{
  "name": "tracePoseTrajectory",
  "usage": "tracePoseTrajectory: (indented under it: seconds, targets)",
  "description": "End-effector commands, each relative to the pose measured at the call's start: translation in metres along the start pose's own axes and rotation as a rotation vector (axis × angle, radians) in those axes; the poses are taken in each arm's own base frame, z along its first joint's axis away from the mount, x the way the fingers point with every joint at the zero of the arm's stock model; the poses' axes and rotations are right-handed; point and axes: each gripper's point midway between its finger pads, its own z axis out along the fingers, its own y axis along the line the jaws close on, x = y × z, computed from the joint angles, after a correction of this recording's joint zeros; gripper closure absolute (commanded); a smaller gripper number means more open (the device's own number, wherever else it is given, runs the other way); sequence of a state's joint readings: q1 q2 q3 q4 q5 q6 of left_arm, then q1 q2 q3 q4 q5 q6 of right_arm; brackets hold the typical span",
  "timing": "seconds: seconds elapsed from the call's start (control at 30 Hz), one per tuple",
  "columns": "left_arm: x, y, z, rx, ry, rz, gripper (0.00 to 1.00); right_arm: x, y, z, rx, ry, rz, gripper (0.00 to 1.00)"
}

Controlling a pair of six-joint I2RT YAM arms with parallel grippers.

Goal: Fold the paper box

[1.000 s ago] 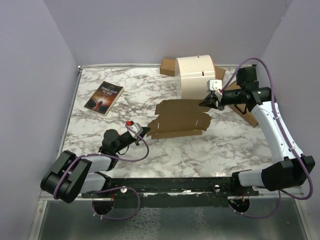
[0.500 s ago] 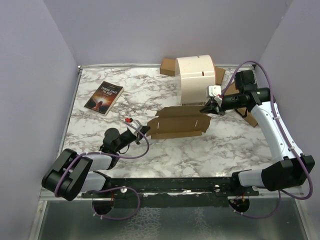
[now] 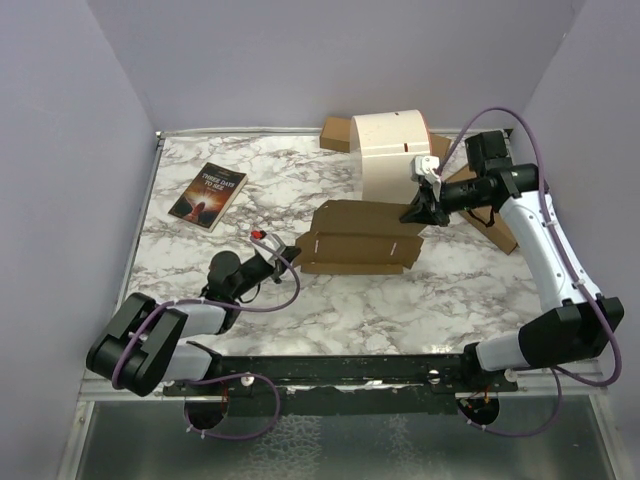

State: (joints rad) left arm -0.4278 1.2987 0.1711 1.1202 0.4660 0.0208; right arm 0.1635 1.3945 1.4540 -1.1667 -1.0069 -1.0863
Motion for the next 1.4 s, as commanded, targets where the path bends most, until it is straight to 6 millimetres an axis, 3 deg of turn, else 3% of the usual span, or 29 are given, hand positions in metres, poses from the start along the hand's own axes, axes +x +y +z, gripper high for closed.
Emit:
tracePoseTrajectory:
  seconds: [0.0, 0.57, 0.87, 1.0, 1.2, 1.37]
  targets:
    - [-0.011, 0.005, 0.01, 0.004, -0.028, 0.037, 1.0, 0.006, -0.004, -0.001, 0.004, 0.051, 0.138, 0.99]
    - [-0.001, 0.009, 0.019, -0.003, -0.002, -0.01, 1.0, 0.034, -0.008, 0.014, -0.005, 0.123, 0.278, 0.99]
    - [0.006, 0.008, 0.017, -0.015, 0.037, -0.068, 0.95, 0.044, 0.009, 0.013, -0.027, 0.143, 0.273, 0.99]
    - [0.003, 0.006, 0.016, -0.014, 0.031, -0.092, 0.89, 0.044, 0.01, 0.011, -0.017, 0.147, 0.264, 0.99]
    - [0.003, 0.003, 0.011, -0.014, 0.039, -0.117, 0.88, 0.039, 0.012, 0.009, -0.017, 0.137, 0.254, 0.99]
    - [0.006, 0.002, 0.011, -0.01, 0.05, -0.121, 0.97, 0.028, 0.016, 0.006, -0.026, 0.106, 0.245, 0.99]
